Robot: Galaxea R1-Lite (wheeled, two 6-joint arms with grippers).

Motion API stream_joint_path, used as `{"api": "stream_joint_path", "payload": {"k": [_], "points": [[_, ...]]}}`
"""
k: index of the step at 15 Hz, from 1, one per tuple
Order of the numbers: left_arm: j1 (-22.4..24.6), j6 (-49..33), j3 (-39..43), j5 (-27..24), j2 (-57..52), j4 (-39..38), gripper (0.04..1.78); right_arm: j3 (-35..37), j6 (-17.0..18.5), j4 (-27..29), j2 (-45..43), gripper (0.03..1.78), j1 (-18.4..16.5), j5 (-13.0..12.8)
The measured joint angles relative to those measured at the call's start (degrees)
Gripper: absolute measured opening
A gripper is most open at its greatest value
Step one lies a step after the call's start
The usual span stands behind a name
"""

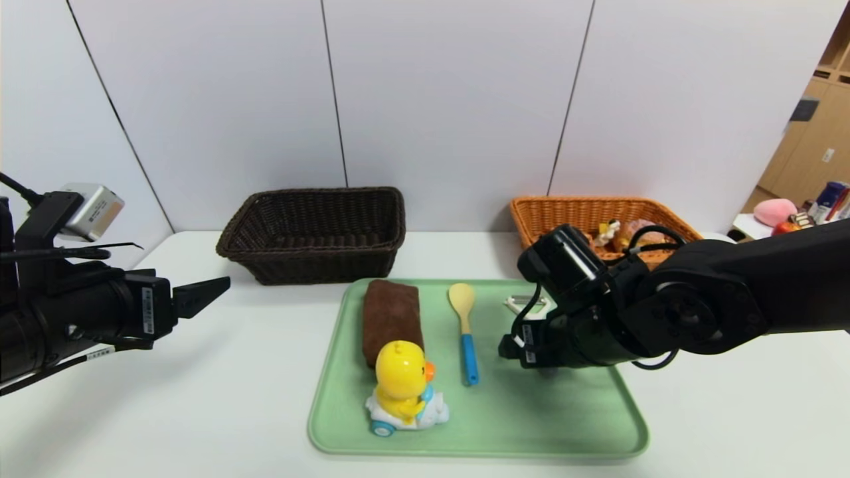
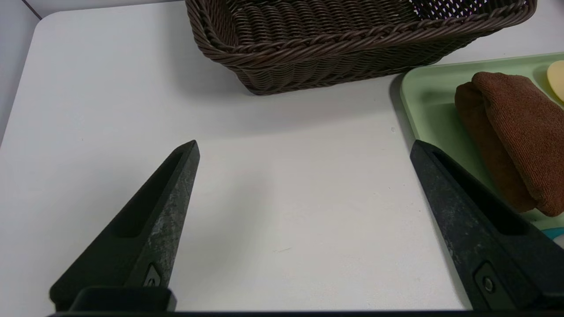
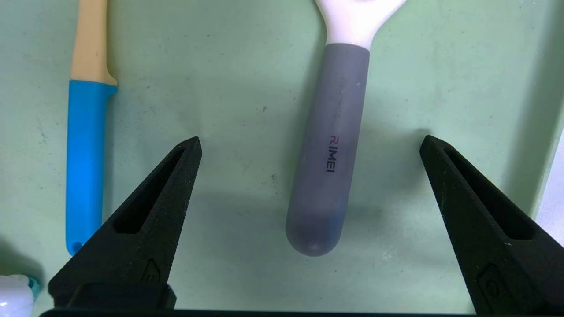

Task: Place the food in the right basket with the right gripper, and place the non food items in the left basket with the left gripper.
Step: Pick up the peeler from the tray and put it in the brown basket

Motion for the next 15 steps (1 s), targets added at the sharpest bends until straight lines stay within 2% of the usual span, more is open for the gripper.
{"api": "stream_joint_path", "payload": {"k": [6,7,11,14,15], "points": [[0.0,0.05,0.09,0.0,-0.34,0.0,1.69,1.13,0.16,-0.29,-0.34,1.7,0.0,-0.07],[0.0,0.05,0.09,0.0,-0.43,0.0,1.69,1.44,0.24,-0.35,-0.52,1.63,0.0,-0.18],[0.0,0.11,0.35,-0.09,-1.3,0.05,1.69,2.04,0.07,0.0,-1.3,1.04,0.06,-0.2],[0.01,0.13,0.41,-0.11,-1.77,0.06,1.69,2.51,0.0,-0.11,-1.68,0.73,0.17,-0.2],[0.01,0.22,0.41,-0.06,-1.88,0.06,1.69,2.71,-0.06,-0.13,-1.77,0.3,0.26,-0.16]]}}
